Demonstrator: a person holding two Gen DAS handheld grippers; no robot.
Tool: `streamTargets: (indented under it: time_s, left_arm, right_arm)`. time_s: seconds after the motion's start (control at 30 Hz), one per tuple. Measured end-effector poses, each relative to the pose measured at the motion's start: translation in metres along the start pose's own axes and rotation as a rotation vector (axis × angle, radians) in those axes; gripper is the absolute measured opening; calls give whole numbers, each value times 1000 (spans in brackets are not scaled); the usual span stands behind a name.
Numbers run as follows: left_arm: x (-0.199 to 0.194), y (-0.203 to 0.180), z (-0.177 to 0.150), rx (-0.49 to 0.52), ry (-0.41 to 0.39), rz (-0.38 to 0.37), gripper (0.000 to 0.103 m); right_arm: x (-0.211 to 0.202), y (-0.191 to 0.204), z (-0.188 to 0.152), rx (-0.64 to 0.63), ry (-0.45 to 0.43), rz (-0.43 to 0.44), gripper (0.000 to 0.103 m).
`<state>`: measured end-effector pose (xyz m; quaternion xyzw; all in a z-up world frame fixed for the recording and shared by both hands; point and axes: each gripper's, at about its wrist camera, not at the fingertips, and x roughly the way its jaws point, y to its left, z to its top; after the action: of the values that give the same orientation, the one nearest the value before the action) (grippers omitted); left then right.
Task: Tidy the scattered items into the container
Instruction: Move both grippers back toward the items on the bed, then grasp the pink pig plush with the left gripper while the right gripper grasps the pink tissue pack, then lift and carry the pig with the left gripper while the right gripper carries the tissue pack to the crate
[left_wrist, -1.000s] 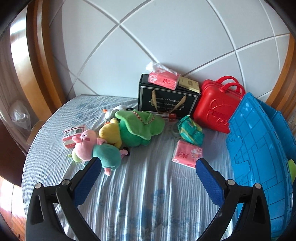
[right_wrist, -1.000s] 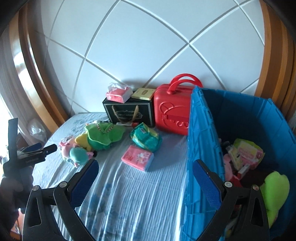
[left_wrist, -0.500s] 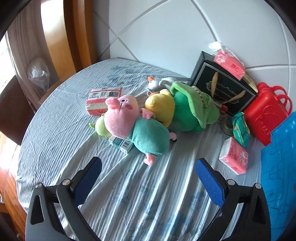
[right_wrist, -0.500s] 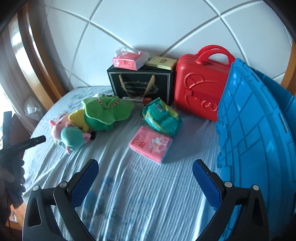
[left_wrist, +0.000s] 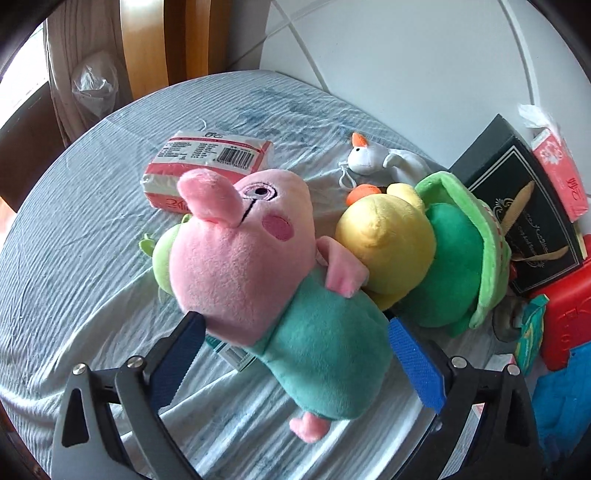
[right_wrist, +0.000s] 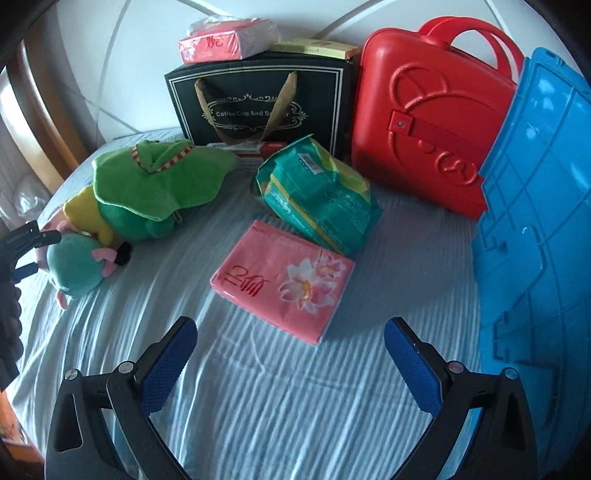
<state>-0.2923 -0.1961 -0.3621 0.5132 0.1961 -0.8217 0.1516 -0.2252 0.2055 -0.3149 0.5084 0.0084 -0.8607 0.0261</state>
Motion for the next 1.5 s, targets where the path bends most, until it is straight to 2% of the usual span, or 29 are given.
streamTargets:
  time_s: [0.07,0.17,0.23,0.4,0.5,0.6,0.67,0.73,0.77,0.83,0.87,1.0,1.03,1.17,1.23,1.5]
  left_arm:
    - [10,-8,2,30,-16,47,101]
    - [28,-25,1,133,-10,118,102]
    - [32,-30,2,173,-28,129,103]
    - [42,-31,5,251,-27,109,103]
    - [48,-30,6,279,-20,86,103]
    - [53,-30,8,298,-5,58,103]
    - [49,-27,9,301,7,37,103]
    - [42,-23,8,298,7,13,94]
    - [39,-22,5,298,10,6,93]
    - [31,-21,0,294,10,-6,83]
    - [26,-20,-2,287,8,-13,80]
    - [11,-15,-11,266,8,-35,67]
    - [7,-13,-14,264,8,-44,57]
    - [-4,-5,-23,256,15,-40,56]
    - [-7,-2,-28,260,21,-40,52]
    - [-40,17,-57,270,20,-80,48]
  right_arm:
    - [16,2,2,-27,-3,-16,103]
    - [43,1,6,-49,-1,-53,103]
    - [59,2,10,-64,6,-56,103]
    - [88,15,17,-209,34,-42,103]
    - [92,23,25,-297,20,-28,103]
    - [106,35,29,-386,93,38,103]
    - [114,41,28,-449,121,7,103]
    - [118,41,28,-457,142,-12,103]
    - [123,42,25,-465,170,-35,103]
    - [133,46,12,-519,218,-77,102]
    - [130,44,12,-494,204,-66,92]
    - [119,35,12,-350,197,-18,89]
    - [115,35,10,-339,191,-18,88]
    - [98,35,0,-291,176,10,88]
    - [89,34,-5,-262,181,30,88]
    - [42,29,-24,-184,166,95,88]
